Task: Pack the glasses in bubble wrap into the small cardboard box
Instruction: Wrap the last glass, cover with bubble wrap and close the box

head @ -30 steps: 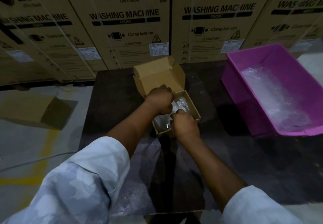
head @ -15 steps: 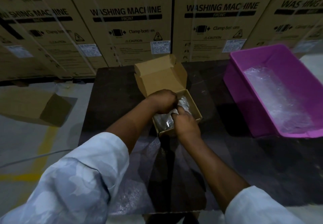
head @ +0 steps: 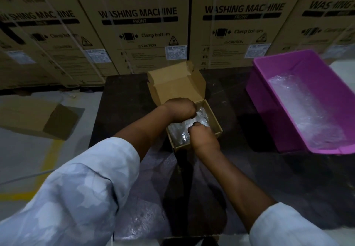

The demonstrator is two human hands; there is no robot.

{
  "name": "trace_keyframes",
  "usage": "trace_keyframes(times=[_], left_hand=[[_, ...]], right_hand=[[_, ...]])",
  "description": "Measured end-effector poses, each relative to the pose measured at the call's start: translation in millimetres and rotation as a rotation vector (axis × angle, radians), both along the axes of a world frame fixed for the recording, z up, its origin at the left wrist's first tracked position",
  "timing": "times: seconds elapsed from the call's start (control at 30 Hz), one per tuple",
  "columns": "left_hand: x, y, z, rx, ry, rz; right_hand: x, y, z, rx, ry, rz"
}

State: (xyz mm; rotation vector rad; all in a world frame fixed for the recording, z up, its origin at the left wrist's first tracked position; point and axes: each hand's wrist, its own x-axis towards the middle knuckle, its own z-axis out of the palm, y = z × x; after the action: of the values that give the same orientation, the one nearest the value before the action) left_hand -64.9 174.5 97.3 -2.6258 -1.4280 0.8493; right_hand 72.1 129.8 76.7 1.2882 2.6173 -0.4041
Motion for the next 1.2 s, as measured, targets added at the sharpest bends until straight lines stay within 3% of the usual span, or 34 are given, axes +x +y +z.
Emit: trace_keyframes(times=[0.23, 0.43, 0.53, 0.63, 0.77, 0.8, 0.93, 1.03, 1.13, 1.2], left_hand=[[17, 7, 1, -0.049, -0.001, 0.166], [11, -1, -13, 0.066, 0.084, -0.037], [6, -9, -24, 0.112, 0.002, -0.003], [6, -9, -27, 0.084, -0.142, 0.163], [-12, -8, -27, 0.005, -0.467, 0.324], [-14, -10, -24, 0.002, -0.474, 0.313], [-7, -12, -19, 0.083, -0.212, 0.19], [4, -7, -18, 0.056, -0.25, 0.367], [19, 3, -10, -0.001, -0.422, 0.654], [25, 9, -9, 0.011, -0.417, 0.693]], right_hand=[[-5, 2, 2, -0.004, 0.009, -0.042], [-3, 1, -1, 0.19, -0.004, 0.006], [-5, 2, -2, 0.165, -0.019, 0.0], [-9, 4, 0, 0.131, -0.019, -0.034], [-10, 8, 2, 0.09, -0.021, -0.033], [-9, 9, 3, 0.088, -0.023, -0.033], [-6, 9, 0, 0.087, -0.022, -0.027], [-4, 8, 0, 0.097, -0.023, -0.017], [-6, 9, 2, 0.095, -0.035, -0.011], [-9, 9, 4, 0.082, -0.039, -0.01]])
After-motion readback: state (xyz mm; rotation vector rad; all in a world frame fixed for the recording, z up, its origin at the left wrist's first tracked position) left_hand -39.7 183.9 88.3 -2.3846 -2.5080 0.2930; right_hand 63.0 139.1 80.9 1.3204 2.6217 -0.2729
